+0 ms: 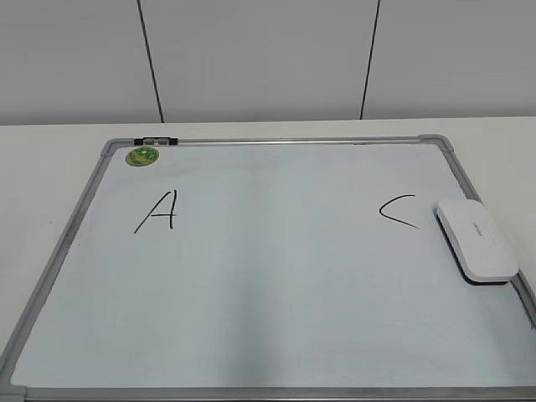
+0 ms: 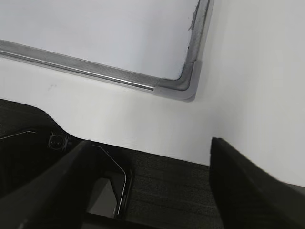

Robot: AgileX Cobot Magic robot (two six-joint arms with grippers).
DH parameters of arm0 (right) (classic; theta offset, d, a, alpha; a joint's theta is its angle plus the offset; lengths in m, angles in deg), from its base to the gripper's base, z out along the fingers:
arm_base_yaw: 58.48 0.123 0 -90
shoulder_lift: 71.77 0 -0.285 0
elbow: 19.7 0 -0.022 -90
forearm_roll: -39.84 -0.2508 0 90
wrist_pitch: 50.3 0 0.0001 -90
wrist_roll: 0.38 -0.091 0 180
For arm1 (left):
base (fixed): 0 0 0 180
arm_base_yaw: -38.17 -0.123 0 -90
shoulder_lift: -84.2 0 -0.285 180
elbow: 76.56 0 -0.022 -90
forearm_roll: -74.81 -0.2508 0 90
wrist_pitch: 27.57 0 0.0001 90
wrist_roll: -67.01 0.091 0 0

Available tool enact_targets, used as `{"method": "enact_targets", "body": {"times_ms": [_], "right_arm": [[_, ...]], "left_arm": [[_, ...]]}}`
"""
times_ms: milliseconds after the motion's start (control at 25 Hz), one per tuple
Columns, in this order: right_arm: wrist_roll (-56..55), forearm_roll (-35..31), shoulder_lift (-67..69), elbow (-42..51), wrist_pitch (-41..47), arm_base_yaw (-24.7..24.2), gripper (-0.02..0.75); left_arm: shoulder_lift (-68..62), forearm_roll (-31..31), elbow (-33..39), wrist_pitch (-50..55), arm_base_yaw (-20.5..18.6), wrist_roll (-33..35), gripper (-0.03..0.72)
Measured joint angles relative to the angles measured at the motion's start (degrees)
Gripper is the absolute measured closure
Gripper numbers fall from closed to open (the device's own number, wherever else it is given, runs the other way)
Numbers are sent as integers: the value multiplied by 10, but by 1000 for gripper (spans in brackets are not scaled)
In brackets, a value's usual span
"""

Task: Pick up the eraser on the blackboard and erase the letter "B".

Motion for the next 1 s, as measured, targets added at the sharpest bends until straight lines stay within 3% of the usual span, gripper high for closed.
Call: {"method": "enact_targets", "body": {"times_ms": [280,640,1000], "right_arm": [[0,0,-77,0,1,-7,184],[0,0,-231,0,9,-85,184],[0,1,-318,0,14,-114,184]], "left_arm": [[57,-1,0,-1,0,0,251],[157,-1,0,-1,0,0,251],[169,-1,0,0,0,0,251]]}}
